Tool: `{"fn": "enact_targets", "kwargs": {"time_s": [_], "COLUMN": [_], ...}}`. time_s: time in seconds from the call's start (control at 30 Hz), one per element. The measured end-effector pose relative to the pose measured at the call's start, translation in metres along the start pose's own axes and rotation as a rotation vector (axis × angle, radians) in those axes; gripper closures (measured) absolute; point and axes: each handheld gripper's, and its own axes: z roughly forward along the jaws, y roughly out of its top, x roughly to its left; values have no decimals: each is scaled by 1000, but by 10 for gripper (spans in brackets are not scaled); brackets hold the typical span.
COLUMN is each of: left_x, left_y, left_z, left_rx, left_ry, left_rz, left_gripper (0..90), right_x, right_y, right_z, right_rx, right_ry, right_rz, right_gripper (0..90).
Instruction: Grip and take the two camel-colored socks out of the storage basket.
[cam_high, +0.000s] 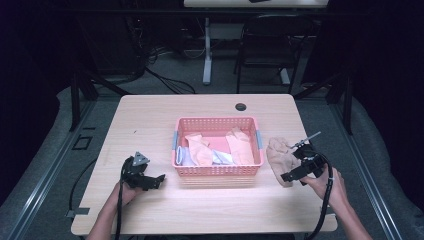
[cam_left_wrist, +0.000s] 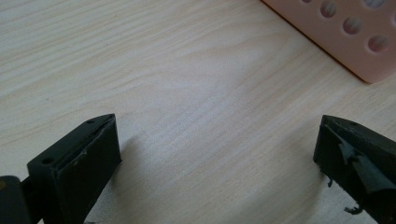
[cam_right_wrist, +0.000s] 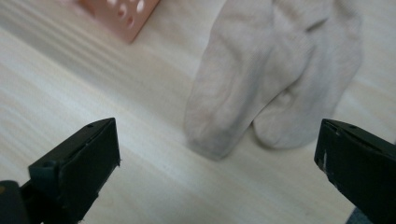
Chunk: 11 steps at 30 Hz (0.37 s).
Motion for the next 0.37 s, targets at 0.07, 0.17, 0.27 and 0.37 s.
{"fn": "enact_targets", "kwargs": {"time_s": [0.07,0.17,0.27,0.37], "left_x": [0,0,0,0], "left_y": [0,0,0,0], "left_z": [0,0,0,0], "left_rx": [1,1,1,0], "left_ry": [0,-1,-1,-2], "left_rz": [0,0,0,-2], "left_gripper": [2,3,3,2], "right_x": [2,6,10,11], "right_y": [-6,-9,-8,-7], "right_z": [8,20,27,28], "right_rx": [38,97,134,136], "right_ry": [-4,5,5,6], "right_rz": [-13,-38,-68,-72], "right_gripper": [0,0,0,0]}}
